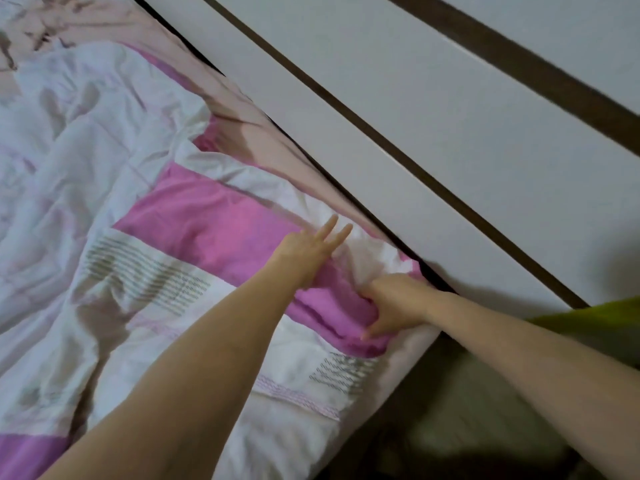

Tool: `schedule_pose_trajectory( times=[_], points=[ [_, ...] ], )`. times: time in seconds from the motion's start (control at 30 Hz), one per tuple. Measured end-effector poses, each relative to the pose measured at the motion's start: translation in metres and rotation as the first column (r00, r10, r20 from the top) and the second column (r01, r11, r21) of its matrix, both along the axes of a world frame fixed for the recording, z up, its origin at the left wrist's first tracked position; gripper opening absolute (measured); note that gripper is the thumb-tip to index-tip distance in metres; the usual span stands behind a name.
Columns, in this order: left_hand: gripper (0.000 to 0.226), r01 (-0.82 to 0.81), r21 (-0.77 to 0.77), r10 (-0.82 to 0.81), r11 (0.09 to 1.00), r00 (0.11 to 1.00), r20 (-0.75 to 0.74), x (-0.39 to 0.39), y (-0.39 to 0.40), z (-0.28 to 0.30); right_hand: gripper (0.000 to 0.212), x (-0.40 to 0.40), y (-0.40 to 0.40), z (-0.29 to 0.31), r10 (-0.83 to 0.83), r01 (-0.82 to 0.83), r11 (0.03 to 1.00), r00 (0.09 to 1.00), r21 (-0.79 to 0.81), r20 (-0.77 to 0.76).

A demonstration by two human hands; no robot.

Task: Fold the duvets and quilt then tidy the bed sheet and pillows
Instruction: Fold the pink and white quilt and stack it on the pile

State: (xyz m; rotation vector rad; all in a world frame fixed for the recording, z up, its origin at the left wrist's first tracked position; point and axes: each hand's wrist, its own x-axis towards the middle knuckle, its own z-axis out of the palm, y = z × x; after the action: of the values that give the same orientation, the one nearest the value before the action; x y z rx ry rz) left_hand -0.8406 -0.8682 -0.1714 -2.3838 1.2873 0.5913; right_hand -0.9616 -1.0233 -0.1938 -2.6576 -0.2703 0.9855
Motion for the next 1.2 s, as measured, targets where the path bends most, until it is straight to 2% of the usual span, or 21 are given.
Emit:
schedule_pose_trajectory(
  times=[0.07, 0.1, 0.17, 0.23, 0.33, 0.4, 0.47, 0.57, 0.67, 0.77, 0.9, 1.03, 1.1, 1.2],
  points=[
    [0.122, 0.078, 0.060, -0.079, 0.995, 0.997, 0.004, -0.006, -0.017, -0.005, 0.064, -0.013, -0.010, 0.004, 0.275, -0.273, 0.958, 0.961, -0.091, 0.017],
    [0.110, 0.064, 0.098, -0.062, 0.993, 0.998, -0.026, -0.009, -0.023, -0.007, 0.059, -0.019, -0.018, 0.004, 0.309, -0.307, 0.944, 0.951, -0.119, -0.001],
    [0.073, -0.016, 0.164, 0.034, 0.986, 0.994, -0.108, -0.018, -0.031, -0.015, 0.039, -0.025, -0.035, 0.002, 0.182, -0.182, 0.977, 0.983, -0.114, -0.011],
    [0.048, -0.081, 0.159, 0.098, 0.984, 0.990, -0.103, -0.032, -0.031, -0.021, 0.025, -0.031, -0.041, 0.004, -0.008, 0.010, 1.000, 0.997, -0.029, 0.078],
    [0.030, -0.213, -0.009, 0.210, 0.977, 0.971, -0.112, -0.047, -0.029, -0.011, 0.051, -0.033, -0.038, 0.028, -0.073, 0.084, 0.996, 0.966, -0.037, 0.248],
    [0.028, -0.217, -0.112, 0.205, 0.970, 0.972, -0.115, -0.053, -0.039, 0.008, 0.057, -0.045, -0.045, 0.048, -0.084, 0.111, 0.992, 0.935, -0.060, 0.345],
    [0.028, -0.182, -0.193, 0.164, 0.964, 0.981, -0.104, -0.061, -0.067, 0.034, 0.054, -0.066, -0.071, 0.077, -0.136, 0.197, 0.975, 0.895, -0.103, 0.425],
    [0.031, -0.164, -0.306, 0.129, 0.938, 0.983, -0.129, -0.083, -0.130, 0.069, 0.036, -0.102, -0.112, 0.123, -0.146, 0.283, 0.928, 0.873, -0.241, 0.465],
    [0.035, -0.157, -0.356, 0.102, 0.921, 0.980, -0.169, -0.121, -0.184, 0.095, 0.031, -0.142, -0.137, 0.153, -0.245, 0.414, 0.849, 0.859, -0.328, 0.450],
    [0.033, -0.169, -0.279, 0.104, 0.945, 0.967, -0.234, -0.145, -0.201, 0.092, 0.023, -0.172, -0.132, 0.141, -0.293, 0.446, 0.817, 0.867, -0.366, 0.403],
    [0.039, -0.157, -0.139, 0.124, 0.978, 0.967, -0.223, -0.137, -0.158, 0.077, 0.028, -0.170, -0.106, 0.101, -0.254, 0.367, 0.838, 0.917, -0.402, 0.307],
    [0.048, -0.281, 0.008, 0.280, 0.960, 0.953, -0.120, -0.107, -0.082, 0.061, 0.031, -0.131, -0.067, 0.070, -0.406, 0.442, 0.878, 0.891, -0.185, 0.203],
    [0.051, -0.358, 0.030, 0.359, 0.933, 0.932, -0.055, -0.090, -0.052, 0.049, 0.033, -0.107, -0.048, 0.056, -0.432, 0.456, 0.881, 0.884, -0.125, 0.181],
    [0.062, -0.523, 0.007, 0.522, 0.852, 0.850, -0.066, -0.059, -0.016, 0.020, 0.038, -0.058, -0.020, 0.027, -0.442, 0.458, 0.888, 0.875, -0.047, 0.196]
  ],
)
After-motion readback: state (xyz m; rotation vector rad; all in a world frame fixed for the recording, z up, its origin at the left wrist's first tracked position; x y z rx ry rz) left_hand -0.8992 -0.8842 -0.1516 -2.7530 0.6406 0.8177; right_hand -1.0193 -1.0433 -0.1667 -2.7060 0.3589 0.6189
